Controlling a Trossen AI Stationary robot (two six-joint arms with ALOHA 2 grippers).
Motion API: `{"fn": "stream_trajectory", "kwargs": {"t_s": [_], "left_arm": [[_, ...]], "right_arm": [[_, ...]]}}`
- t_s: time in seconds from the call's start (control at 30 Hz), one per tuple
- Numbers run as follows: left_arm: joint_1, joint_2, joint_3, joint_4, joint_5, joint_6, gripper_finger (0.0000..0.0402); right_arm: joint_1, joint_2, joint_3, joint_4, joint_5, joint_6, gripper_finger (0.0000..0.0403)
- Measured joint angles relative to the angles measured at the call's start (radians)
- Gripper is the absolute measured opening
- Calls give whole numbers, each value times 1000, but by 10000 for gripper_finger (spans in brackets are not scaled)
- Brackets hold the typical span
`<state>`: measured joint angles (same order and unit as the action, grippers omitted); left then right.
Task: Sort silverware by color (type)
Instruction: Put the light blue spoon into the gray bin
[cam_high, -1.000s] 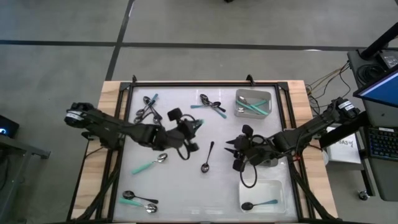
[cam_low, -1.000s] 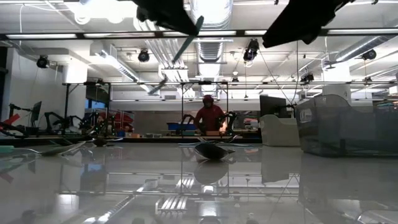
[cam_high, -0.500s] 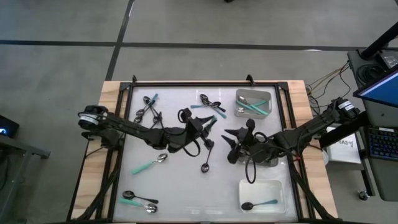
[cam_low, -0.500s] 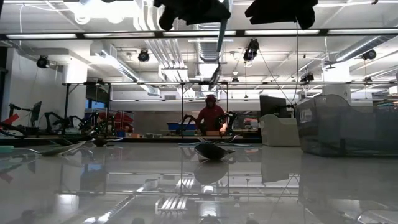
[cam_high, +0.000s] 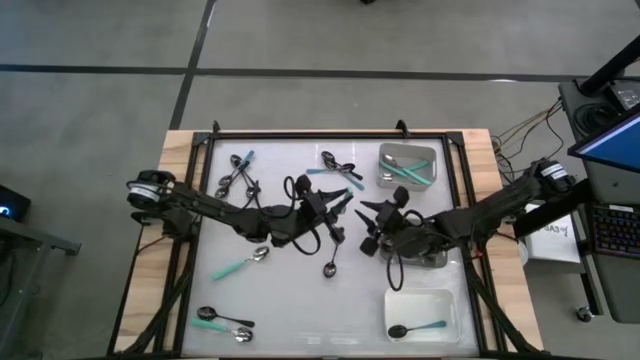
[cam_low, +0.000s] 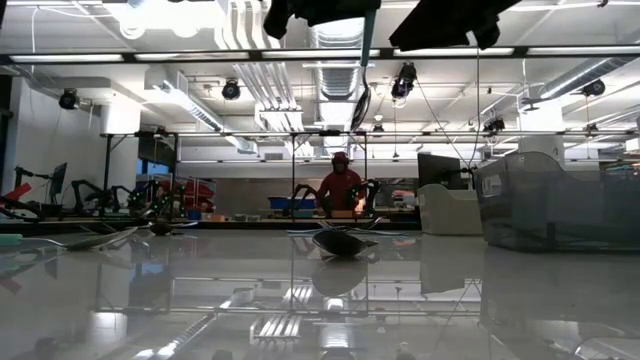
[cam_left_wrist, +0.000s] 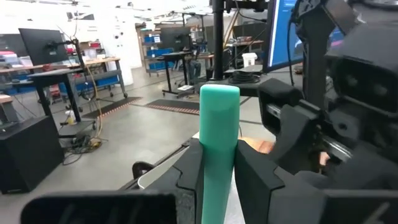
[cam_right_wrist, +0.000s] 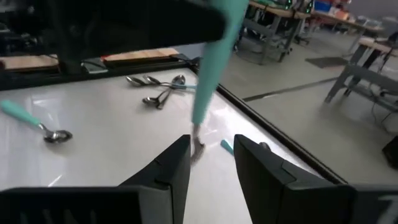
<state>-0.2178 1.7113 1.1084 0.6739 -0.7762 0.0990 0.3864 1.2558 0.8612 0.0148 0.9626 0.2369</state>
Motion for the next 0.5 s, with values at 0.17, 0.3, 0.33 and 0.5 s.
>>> {"fn": "stream_trajectory", "kwargs": {"t_s": [0.17, 0.3, 0.33, 0.5], "left_arm": [[0, 1, -3, 15, -1, 25, 48], [1, 1, -3, 18, -1, 27, 48], [1, 1, -4, 19, -2, 27, 48], [1, 2, -5, 23, -1, 26, 47]], "right_arm": [[-18, 57, 0, 123, 0, -104, 116], [-36, 90, 0, 206, 10, -145, 116], [-42, 93, 0, 206, 10, -144, 116], [-66, 104, 0, 213, 18, -123, 116]]}}
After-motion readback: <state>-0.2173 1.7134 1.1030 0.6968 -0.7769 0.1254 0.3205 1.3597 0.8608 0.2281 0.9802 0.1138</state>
